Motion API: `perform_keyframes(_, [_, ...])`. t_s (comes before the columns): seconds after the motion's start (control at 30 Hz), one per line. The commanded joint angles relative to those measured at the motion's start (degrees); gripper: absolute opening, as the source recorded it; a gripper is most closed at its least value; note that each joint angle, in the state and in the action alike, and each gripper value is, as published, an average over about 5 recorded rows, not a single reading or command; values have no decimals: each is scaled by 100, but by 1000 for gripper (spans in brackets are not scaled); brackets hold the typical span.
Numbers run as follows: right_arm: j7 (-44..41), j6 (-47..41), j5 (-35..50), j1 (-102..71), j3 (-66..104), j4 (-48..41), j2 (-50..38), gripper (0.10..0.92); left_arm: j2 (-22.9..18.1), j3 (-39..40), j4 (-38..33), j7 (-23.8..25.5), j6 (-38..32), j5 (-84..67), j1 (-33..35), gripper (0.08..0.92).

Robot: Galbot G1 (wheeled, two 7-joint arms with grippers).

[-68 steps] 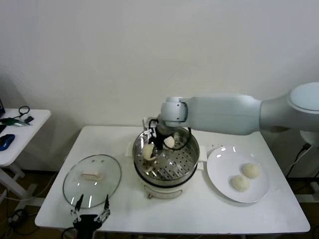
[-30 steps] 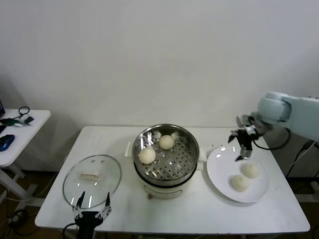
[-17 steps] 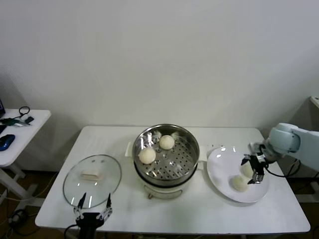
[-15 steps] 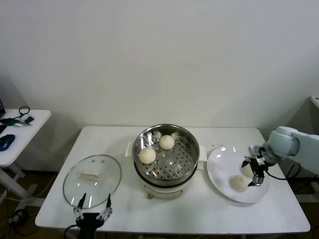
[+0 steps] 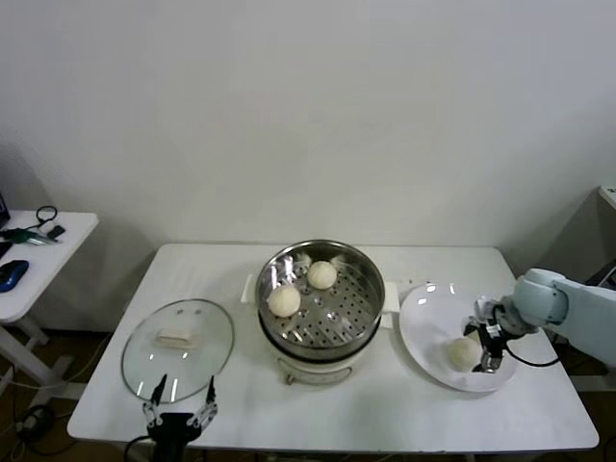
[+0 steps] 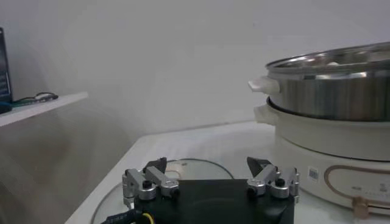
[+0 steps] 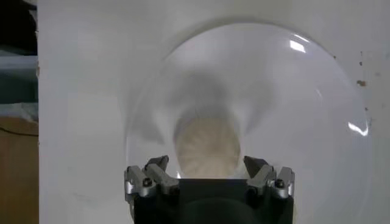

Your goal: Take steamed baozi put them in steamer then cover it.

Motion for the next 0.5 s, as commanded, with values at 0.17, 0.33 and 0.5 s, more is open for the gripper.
perform_keyframes(0.17, [107, -47, -78, -153, 132, -46, 63, 712, -1, 5, 15, -10, -7, 16, -10, 823])
perform_keyframes(0.33, [11, 41, -22, 284, -103, 56, 27, 680, -7, 31, 30, -18, -14, 36, -20, 823])
perform_keyframes(0.5, [-174, 396, 301, 2189, -1403, 372, 83, 679, -10, 49, 40, -18, -25, 69, -19, 823])
